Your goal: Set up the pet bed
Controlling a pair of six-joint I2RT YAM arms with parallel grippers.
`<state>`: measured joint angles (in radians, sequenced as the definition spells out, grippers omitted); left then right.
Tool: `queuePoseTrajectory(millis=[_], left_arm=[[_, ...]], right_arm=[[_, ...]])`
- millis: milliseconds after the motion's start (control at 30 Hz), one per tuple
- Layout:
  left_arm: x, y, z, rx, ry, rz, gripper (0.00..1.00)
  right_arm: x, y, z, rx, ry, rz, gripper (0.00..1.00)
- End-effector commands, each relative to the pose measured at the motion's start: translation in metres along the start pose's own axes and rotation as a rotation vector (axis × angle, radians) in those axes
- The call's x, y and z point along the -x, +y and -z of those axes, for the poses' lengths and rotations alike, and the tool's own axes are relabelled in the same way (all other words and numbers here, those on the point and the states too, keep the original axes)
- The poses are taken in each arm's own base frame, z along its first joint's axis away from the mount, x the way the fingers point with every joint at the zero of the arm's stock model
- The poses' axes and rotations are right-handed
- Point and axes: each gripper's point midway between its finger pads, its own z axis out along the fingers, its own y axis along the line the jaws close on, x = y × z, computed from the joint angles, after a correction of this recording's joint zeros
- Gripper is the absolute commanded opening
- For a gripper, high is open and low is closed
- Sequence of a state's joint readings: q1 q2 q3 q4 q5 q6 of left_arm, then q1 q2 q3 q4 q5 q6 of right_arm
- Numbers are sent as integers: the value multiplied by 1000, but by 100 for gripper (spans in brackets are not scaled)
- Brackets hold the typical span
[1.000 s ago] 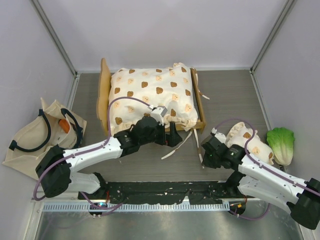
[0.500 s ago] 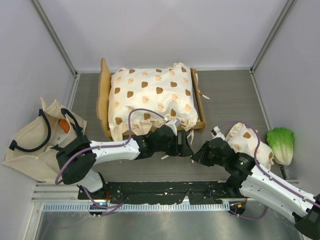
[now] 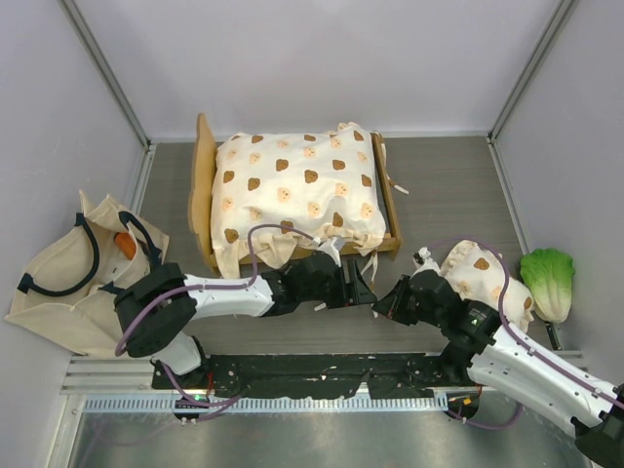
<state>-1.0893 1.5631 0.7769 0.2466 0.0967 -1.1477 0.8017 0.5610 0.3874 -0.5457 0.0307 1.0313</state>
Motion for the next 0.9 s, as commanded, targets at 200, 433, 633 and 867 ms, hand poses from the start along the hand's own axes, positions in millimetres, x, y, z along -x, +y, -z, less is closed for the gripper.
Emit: queuePoseTrajectory(millis=[200, 433, 633, 867], left_arm=[[10, -14, -21, -79, -52, 99, 66], [8, -5, -27, -56, -51, 116, 53], [11, 3, -31, -40, -66, 122, 51], [14, 2, -38, -51, -60, 124, 40]], right_arm=[[4, 10, 0, 54, -23, -18, 1], [4, 11, 3, 62, -31, -23, 1], [3, 8, 2, 60, -28, -25, 1], [4, 9, 1, 64, -36, -25, 1]])
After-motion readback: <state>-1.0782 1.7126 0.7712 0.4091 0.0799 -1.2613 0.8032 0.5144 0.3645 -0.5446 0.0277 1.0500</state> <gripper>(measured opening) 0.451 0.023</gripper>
